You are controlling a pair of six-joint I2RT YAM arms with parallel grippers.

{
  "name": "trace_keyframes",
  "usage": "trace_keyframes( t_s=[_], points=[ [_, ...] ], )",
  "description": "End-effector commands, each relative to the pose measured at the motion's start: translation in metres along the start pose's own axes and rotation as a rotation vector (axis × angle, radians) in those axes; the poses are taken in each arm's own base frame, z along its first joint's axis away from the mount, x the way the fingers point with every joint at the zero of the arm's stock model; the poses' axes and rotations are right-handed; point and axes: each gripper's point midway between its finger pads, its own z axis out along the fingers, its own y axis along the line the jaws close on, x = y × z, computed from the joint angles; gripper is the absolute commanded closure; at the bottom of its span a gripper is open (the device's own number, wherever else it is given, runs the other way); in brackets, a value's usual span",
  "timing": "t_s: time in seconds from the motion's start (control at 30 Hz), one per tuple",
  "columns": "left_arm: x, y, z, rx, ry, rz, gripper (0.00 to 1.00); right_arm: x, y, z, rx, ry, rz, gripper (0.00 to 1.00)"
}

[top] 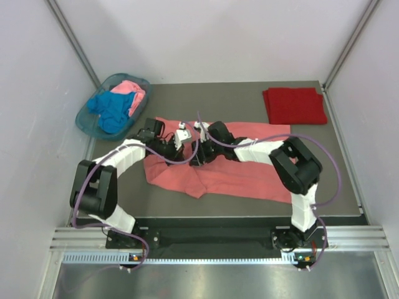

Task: Fold and stack the t-shirts
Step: Fold the tshirt

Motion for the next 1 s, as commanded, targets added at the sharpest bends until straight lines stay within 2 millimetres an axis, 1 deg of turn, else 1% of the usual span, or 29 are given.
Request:
trace_keyframes(
  t_s=[0.0,0.03,0.07,0.1,0.13,0.17,0.2,0.23,0.27,0.3,0.33,0.37,0.4,0.43,0.47,0.5,0.53,0.57,0.6,0.63,0.7,0.73,0.77,0.8,0.83,0.87,0.9,0.97],
  points=[
    [-0.038,-0.004,0.004,-0.089,-0.091,0.049,1.00,-0.041,-0.021,-0.057,0.253,-0.144,0.045,0.42],
    [-0.038,-0.005,0.005,-0.098,-0.085,0.047,1.00,-0.048,-0.025,-0.078,0.327,-0.181,0.075,0.42],
    [-0.041,-0.011,0.005,-0.100,-0.080,0.035,1.00,-0.044,-0.030,-0.090,0.378,-0.180,0.118,0.42],
    [-0.043,-0.013,0.005,-0.101,-0.070,0.044,1.00,-0.046,-0.031,-0.101,0.414,-0.197,0.177,0.43],
    [-0.043,-0.012,0.001,-0.127,-0.048,0.048,1.00,-0.055,-0.039,-0.123,0.489,-0.242,0.210,0.44],
    [-0.046,-0.012,-0.001,-0.148,-0.041,0.040,1.00,-0.041,-0.044,-0.136,0.548,-0.195,0.257,0.44],
    [-0.053,-0.009,-0.005,-0.173,-0.046,0.038,1.00,-0.040,-0.047,-0.147,0.579,-0.209,0.314,0.45],
    [-0.054,-0.003,-0.010,-0.220,-0.039,0.022,1.00,-0.042,-0.049,-0.166,0.616,-0.236,0.343,0.44],
    [-0.064,-0.003,-0.018,-0.253,-0.071,0.000,1.00,-0.035,-0.052,-0.175,0.649,-0.231,0.379,0.44],
    [-0.066,-0.002,-0.022,-0.281,-0.086,-0.001,1.00,-0.019,-0.056,-0.188,0.692,-0.208,0.459,0.43],
    [-0.076,-0.002,-0.033,-0.326,-0.124,0.010,1.00,-0.022,-0.057,-0.211,0.709,-0.263,0.501,0.41],
    [-0.085,0.005,-0.041,-0.390,-0.166,0.005,1.00,-0.007,-0.063,-0.220,0.740,-0.267,0.539,0.41],
    [-0.083,0.008,-0.045,-0.429,-0.176,-0.010,1.00,-0.003,-0.063,-0.246,0.773,-0.339,0.620,0.39],
    [-0.090,0.007,-0.054,-0.459,-0.208,-0.022,1.00,0.005,-0.076,-0.267,0.872,-0.396,0.661,0.39],
    [-0.091,0.010,-0.058,-0.491,-0.221,-0.028,1.00,0.025,-0.083,-0.280,0.935,-0.392,0.713,0.40],
    [-0.093,0.011,-0.060,-0.501,-0.227,-0.029,1.00,0.039,-0.087,-0.303,0.987,-0.426,0.790,0.42],
    [-0.094,0.011,-0.062,-0.507,-0.231,-0.035,1.00,0.051,-0.092,-0.316,1.048,-0.431,0.818,0.43],
    [-0.094,0.012,-0.064,-0.518,-0.233,-0.051,1.00,0.064,-0.096,-0.324,1.093,-0.437,0.877,0.43],
    [-0.093,0.013,-0.066,-0.534,-0.226,-0.065,1.00,0.076,-0.100,-0.338,1.149,-0.444,0.931,0.45],
    [-0.093,0.014,-0.068,-0.548,-0.235,-0.091,1.00,0.100,-0.101,-0.353,1.243,-0.387,0.960,0.46],
    [-0.091,0.021,-0.072,-0.594,-0.234,-0.111,1.00,0.123,-0.105,-0.365,1.318,-0.387,1.060,0.52],
    [-0.090,0.023,-0.073,-0.607,-0.234,-0.123,1.00,0.132,-0.105,-0.365,1.322,-0.370,1.093,0.53],
    [-0.090,0.026,-0.074,-0.621,-0.235,-0.131,1.00,0.147,-0.108,-0.363,1.332,-0.345,1.121,0.54],
    [-0.091,0.029,-0.077,-0.639,-0.238,-0.135,1.00,0.154,-0.112,-0.365,1.341,-0.351,1.165,0.54],
    [-0.092,0.035,-0.079,-0.652,-0.242,-0.141,1.00,0.160,-0.113,-0.362,1.332,-0.339,1.190,0.54],
    [-0.094,0.038,-0.081,-0.660,-0.250,-0.146,1.00,0.170,-0.115,-0.361,1.349,-0.331,1.215,0.54],
    [-0.098,0.041,-0.084,-0.668,-0.259,-0.150,1.00,0.176,-0.118,-0.364,1.369,-0.335,1.247,0.53],
    [-0.097,0.049,-0.085,-0.677,-0.257,-0.167,1.00,0.187,-0.119,-0.363,1.386,-0.328,1.288,0.52]
  ],
)
